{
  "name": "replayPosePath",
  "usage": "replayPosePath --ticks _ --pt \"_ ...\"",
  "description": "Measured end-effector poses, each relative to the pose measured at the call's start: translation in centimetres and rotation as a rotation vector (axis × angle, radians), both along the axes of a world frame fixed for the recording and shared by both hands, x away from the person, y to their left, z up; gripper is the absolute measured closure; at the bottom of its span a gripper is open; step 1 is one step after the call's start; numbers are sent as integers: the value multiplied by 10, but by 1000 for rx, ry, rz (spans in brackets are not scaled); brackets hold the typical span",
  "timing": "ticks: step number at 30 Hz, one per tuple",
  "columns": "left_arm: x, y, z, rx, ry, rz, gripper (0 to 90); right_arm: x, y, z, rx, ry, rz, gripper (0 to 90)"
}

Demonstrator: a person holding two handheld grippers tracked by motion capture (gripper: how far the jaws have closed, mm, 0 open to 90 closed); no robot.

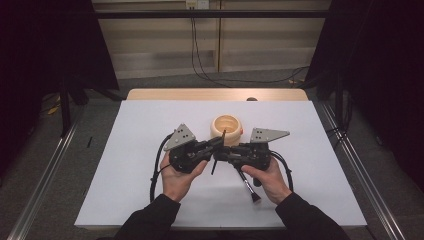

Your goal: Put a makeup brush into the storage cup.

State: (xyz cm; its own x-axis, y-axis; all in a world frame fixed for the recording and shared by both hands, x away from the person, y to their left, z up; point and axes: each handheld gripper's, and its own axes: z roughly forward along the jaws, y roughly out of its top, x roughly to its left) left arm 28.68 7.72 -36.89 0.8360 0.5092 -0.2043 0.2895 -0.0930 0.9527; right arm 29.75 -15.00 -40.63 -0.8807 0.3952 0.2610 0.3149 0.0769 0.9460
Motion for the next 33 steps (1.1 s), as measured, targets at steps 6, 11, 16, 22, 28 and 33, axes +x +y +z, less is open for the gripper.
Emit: replayPosePath --ticks 6,11,16,22,28,33 --pt "0 1 0 -10 4 5 842 0 -1 0 5 6 14 807" --pt "0 2 0 -13 0 0 842 1 -3 0 7 19 -2 830" --pt "1 5 -2 -45 16 -11 837 0 -2 0 0 7 -11 833" --pt "2 5 -1 -54 29 -23 784 0 -2 2 3 5 -21 834" --pt "4 7 0 -40 35 -6 595 0 -7 3 4 -4 -41 834" --pt "5 7 5 -18 27 56 367 0 -9 4 -3 -12 -42 834"
